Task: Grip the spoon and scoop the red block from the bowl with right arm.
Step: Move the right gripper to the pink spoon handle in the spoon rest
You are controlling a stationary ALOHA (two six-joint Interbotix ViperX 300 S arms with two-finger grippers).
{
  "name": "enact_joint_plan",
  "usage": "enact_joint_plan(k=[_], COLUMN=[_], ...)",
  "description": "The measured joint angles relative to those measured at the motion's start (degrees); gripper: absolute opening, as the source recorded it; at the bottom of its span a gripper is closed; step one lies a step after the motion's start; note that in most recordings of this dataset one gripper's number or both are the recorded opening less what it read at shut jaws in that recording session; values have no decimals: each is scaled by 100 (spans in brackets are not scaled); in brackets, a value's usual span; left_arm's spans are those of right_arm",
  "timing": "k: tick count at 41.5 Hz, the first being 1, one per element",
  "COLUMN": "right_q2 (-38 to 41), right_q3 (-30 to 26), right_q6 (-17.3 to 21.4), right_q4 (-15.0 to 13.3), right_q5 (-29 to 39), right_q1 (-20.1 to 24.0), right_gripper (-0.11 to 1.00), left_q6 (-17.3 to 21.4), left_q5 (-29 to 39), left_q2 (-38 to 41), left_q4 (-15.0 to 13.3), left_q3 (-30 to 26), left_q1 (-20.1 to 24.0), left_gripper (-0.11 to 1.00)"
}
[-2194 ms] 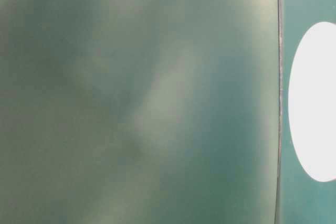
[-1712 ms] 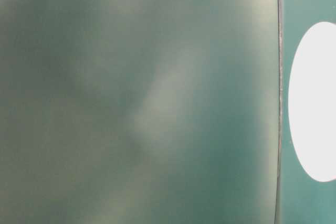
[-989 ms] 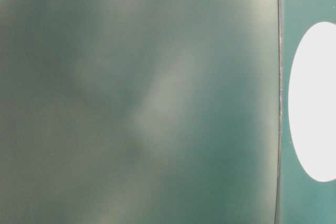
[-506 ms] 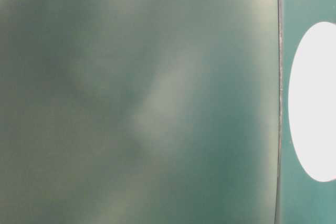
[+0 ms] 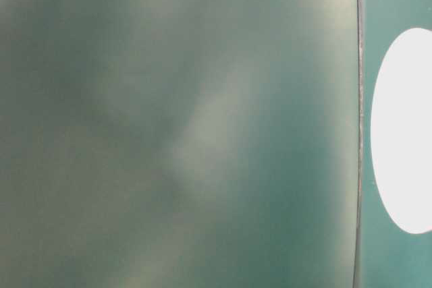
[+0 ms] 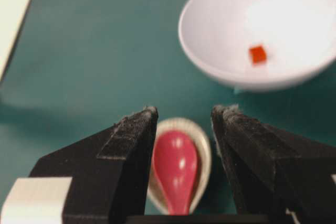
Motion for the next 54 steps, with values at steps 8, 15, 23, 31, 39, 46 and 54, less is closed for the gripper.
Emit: enact_joint_plan(k=[8, 15, 23, 31, 39, 46, 54], right_q2=[457, 800, 1178, 1547, 1811, 2013, 2285], right_q3=[202, 290, 308, 316, 316, 316, 316], right_q6=[9, 0, 0, 0, 0, 0, 0], right_q4=[352, 554, 580, 571, 589, 606, 615], right_q5=[-466, -668, -800, -861, -1028, -1116, -1301], right_q1=[352, 563, 738, 835, 967, 1020, 1028], right_gripper=[52, 52, 52, 52, 52, 52, 52], left_q6=[0, 0, 0, 0, -9, 0, 0], left_q5=[0, 9, 9, 9, 18, 26, 26], left_q2=[0, 9, 0, 0, 9, 0, 0], left_q4=[0, 0, 0, 0, 0, 0, 9], left_q3=[0, 0, 0, 0, 0, 0, 0], left_q1=[0, 0, 0, 0, 0, 9, 0], left_gripper=[0, 0, 0, 0, 0, 0, 0])
